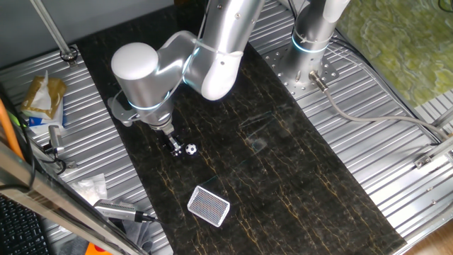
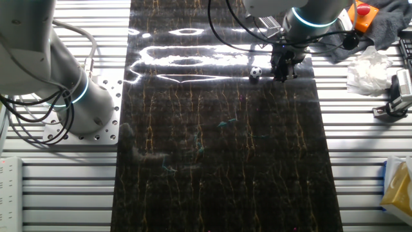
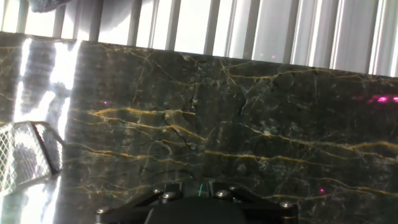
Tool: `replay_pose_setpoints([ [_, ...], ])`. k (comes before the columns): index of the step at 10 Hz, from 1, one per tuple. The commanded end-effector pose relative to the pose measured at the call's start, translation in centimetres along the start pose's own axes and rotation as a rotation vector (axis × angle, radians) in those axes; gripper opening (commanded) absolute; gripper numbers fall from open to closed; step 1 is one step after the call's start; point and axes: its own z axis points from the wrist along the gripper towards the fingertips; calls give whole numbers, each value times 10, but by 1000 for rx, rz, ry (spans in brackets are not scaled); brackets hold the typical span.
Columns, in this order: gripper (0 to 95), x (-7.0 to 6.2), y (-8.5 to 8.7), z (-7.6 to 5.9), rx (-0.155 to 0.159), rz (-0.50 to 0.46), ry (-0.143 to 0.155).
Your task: Push the soccer ball into the goal
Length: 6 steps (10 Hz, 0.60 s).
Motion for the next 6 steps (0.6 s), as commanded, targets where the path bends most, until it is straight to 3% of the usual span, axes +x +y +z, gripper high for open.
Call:
replay_pose_setpoints([
  [1,380,0,0,0,-5,-7,5],
  [6,380,0,0,0,-16,-16,5],
])
